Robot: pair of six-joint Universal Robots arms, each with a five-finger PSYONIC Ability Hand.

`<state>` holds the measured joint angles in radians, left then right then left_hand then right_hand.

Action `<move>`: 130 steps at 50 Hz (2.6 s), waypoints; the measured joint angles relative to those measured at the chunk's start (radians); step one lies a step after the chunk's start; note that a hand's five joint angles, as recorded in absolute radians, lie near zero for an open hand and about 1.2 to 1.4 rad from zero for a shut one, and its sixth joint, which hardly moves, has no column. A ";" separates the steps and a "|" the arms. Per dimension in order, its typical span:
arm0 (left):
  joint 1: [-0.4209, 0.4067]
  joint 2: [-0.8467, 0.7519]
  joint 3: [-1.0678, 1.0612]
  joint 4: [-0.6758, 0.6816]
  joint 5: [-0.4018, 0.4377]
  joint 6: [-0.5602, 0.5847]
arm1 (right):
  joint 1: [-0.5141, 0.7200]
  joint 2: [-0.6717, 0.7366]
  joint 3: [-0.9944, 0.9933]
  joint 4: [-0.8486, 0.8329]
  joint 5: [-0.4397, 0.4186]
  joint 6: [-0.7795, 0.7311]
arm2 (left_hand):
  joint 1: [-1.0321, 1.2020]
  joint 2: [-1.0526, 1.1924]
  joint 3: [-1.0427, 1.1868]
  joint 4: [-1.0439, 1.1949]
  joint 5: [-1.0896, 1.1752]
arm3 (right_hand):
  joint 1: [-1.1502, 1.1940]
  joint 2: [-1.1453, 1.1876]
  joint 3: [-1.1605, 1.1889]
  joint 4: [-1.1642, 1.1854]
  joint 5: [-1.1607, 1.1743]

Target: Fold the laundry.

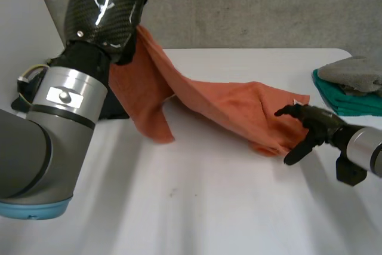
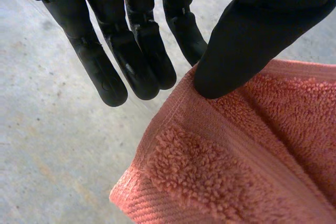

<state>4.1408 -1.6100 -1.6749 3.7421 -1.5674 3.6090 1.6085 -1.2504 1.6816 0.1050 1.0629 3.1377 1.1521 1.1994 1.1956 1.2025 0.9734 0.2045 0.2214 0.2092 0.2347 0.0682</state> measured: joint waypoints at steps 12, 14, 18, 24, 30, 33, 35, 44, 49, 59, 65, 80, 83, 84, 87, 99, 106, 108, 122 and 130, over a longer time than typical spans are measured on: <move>-0.002 0.016 0.027 -0.020 -0.002 -0.006 | 0.122 0.052 0.055 -0.165 0.112 0.030 | 0.000 0.000 0.000 0.000 0.000 | 0.145 0.176 0.200 0.170 0.156; -0.002 0.016 0.027 -0.020 -0.002 -0.006 | 0.133 0.062 0.053 -0.179 0.130 0.026 | 0.000 0.000 0.000 0.000 0.000 | 0.185 0.224 0.247 0.219 0.198; -0.003 0.018 0.027 -0.020 -0.003 -0.009 | 0.159 0.103 0.036 -0.219 0.175 0.007 | 0.000 0.000 0.000 0.000 0.000 | 0.260 0.325 0.334 0.308 0.279; -0.002 0.037 0.028 -0.019 -0.005 -0.022 | 0.196 0.200 -0.038 -0.249 0.221 -0.037 | 0.000 0.000 0.000 0.000 0.000 | 0.769 0.944 0.943 0.917 0.891; 0.008 0.058 0.024 -0.027 -0.007 -0.024 | 0.195 0.166 -0.077 -0.250 0.264 -0.107 | 0.000 0.000 0.000 0.000 0.000 | 0.773 0.957 0.974 0.951 0.919; 0.028 0.073 0.017 -0.050 -0.007 -0.023 | 0.172 0.050 -0.078 -0.230 0.265 -0.221 | 0.000 0.000 0.000 0.000 0.000 | 0.773 0.957 0.974 0.953 0.919; 0.045 0.081 0.012 -0.069 -0.006 -0.022 | 0.152 -0.021 -0.078 -0.208 0.260 -0.301 | 0.000 0.000 0.000 0.000 0.000 | 0.773 0.957 0.974 0.953 0.919; 0.141 0.115 -0.012 -0.255 0.007 -0.018 | 0.060 -0.297 -0.174 0.090 0.237 -0.779 | 0.000 0.000 0.000 0.000 0.000 | 0.773 0.957 0.974 0.953 0.919; 0.163 0.105 -0.035 -0.384 0.017 -0.013 | 0.047 -0.325 -0.266 0.285 0.238 -0.933 | 0.000 0.000 0.000 0.000 0.000 | 0.773 0.957 0.974 0.953 0.920; 0.155 -0.172 0.044 -0.395 0.015 0.003 | 0.125 -0.074 -0.365 0.349 0.334 -1.068 | 0.000 0.000 0.000 0.000 0.000 | 0.773 0.957 0.974 0.954 0.920; 0.156 -0.392 0.278 -0.293 0.011 0.055 | 0.185 0.136 -0.543 0.211 0.442 -1.100 | 0.000 0.000 0.000 0.000 0.000 | 0.773 0.957 0.974 0.956 0.920; 0.147 -0.473 0.703 0.164 -0.036 0.139 | 0.209 0.176 -0.744 -0.627 0.413 -1.102 | 0.000 0.001 0.001 0.000 0.000 | 0.773 0.957 0.976 0.957 0.932; 0.147 -0.434 0.633 0.181 -0.044 0.130 | 0.214 0.153 -0.703 -0.629 0.401 -1.099 | 0.000 0.001 0.001 0.000 0.000 | 0.773 0.957 0.976 0.957 0.933; 0.147 -0.422 0.609 0.184 -0.046 0.128 | 0.217 0.144 -0.684 -0.623 0.397 -1.098 | 0.000 0.001 0.001 0.000 0.000 | 0.773 0.957 0.976 0.957 0.933; 0.149 -0.356 0.432 0.183 -0.045 0.116 | 0.224 0.114 -0.561 -0.544 0.390 -1.095 | 0.000 0.001 0.001 0.000 0.000 | 0.773 0.957 0.976 0.957 0.934; 0.147 -0.290 -0.055 0.174 -0.032 0.108 | 0.235 0.103 -0.162 -0.383 0.381 -1.077 | 0.000 0.001 0.001 0.001 0.000 | 0.774 0.957 0.976 0.957 0.934; 0.144 -0.330 -0.155 0.173 -0.031 0.108 | 0.231 0.177 -0.055 -0.388 0.374 -0.914 | 0.000 0.001 0.001 0.001 0.000 | 0.660 0.786 0.806 0.782 0.782; 0.145 -0.329 -0.164 0.171 -0.032 0.107 | 0.223 0.184 -0.044 -0.390 0.372 -0.836 | 0.000 0.001 0.001 0.001 0.000 | 0.165 0.229 0.249 0.225 0.227; 0.175 -0.222 -0.204 0.164 -0.030 0.073 | 0.048 0.043 -0.019 -0.275 0.236 -0.299 | 0.000 0.001 0.001 0.001 0.000 | 0.068 0.087 0.071 0.059 0.044; 0.178 -0.194 -0.222 0.151 -0.021 0.035 | -0.089 0.032 -0.082 -0.053 0.090 -0.299 | 0.000 0.001 0.001 0.001 0.000 | 0.068 0.087 0.071 0.059 0.044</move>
<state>4.3185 -1.8044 -1.8967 3.8928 -1.5881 3.6439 1.5194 -1.2182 1.5997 0.0518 1.1525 2.8392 1.1521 1.2006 1.1964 1.2031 0.9732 0.2721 0.3085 0.2798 0.2934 0.1119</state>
